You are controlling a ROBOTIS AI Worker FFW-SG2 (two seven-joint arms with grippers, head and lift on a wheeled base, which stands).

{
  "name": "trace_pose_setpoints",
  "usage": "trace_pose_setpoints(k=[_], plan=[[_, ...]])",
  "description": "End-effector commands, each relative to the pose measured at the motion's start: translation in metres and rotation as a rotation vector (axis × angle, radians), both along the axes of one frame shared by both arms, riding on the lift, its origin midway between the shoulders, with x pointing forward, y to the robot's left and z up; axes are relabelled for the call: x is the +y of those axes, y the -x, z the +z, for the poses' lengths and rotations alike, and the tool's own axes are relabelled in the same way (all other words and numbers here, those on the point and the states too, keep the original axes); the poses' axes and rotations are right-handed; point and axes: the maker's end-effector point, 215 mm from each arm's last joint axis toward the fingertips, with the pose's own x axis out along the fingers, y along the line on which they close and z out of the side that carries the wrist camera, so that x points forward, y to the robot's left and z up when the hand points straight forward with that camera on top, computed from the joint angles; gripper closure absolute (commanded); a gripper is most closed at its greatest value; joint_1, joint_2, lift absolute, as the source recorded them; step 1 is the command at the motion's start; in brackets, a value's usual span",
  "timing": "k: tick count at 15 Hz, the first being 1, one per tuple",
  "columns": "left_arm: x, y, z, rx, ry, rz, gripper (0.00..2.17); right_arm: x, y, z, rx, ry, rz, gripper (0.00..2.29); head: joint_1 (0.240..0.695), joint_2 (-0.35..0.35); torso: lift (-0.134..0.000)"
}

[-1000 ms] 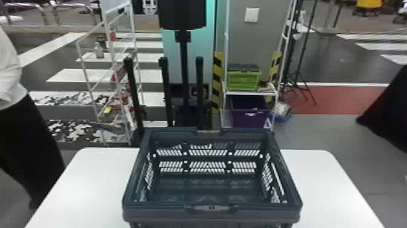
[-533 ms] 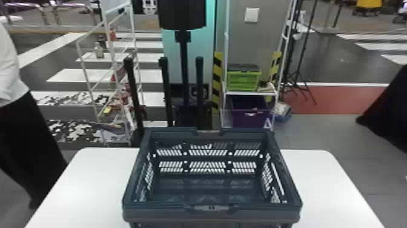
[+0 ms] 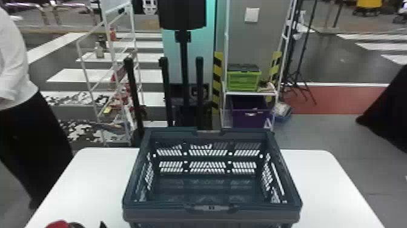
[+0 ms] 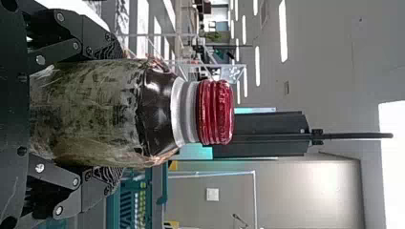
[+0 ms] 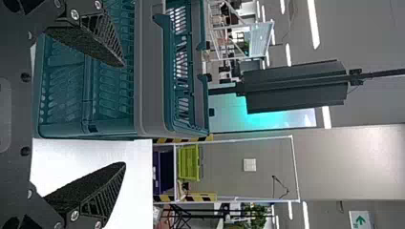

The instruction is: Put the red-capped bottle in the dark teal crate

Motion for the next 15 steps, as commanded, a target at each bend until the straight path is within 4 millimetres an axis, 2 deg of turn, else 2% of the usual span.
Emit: trace_pose_setpoints(k=[1, 4, 5, 7, 9, 12, 15], plan=[[0.032, -0.028, 0.026, 0.034, -0.062, 0.019, 2.15, -0.001, 0.001, -0.001, 0.003, 0.0, -0.002, 0.15, 0.499, 0.0, 0.0], [0.054, -0.071, 0.034, 0.184, -0.084, -0.019, 2.15, -0.001, 0.002, -0.002, 0.006, -0.001, -0.003, 0.15, 0.499, 0.0, 0.0], [0.059, -0.084, 0.043, 0.213, -0.08, -0.03, 2.15, -0.001, 0.002, -0.001, 0.003, -0.004, -0.005, 0.15, 0.499, 0.0, 0.0], [0.058, -0.11, 0.051, 0.308, -0.081, -0.072, 2.15, -0.005, 0.003, -0.001, 0.004, -0.002, -0.015, 0.15, 0.499, 0.0, 0.0], [0.043, -0.132, 0.06, 0.381, -0.109, -0.153, 2.15, -0.008, 0.004, -0.001, 0.002, 0.001, -0.021, 0.15, 0.499, 0.0, 0.0], [0.011, -0.153, 0.054, 0.548, -0.133, -0.281, 2.15, -0.008, 0.003, -0.001, 0.004, 0.0, -0.026, 0.15, 0.499, 0.0, 0.0], [-0.042, -0.181, 0.053, 0.628, -0.236, -0.41, 2.15, -0.011, 0.003, -0.001, 0.004, 0.003, -0.032, 0.15, 0.499, 0.0, 0.0]])
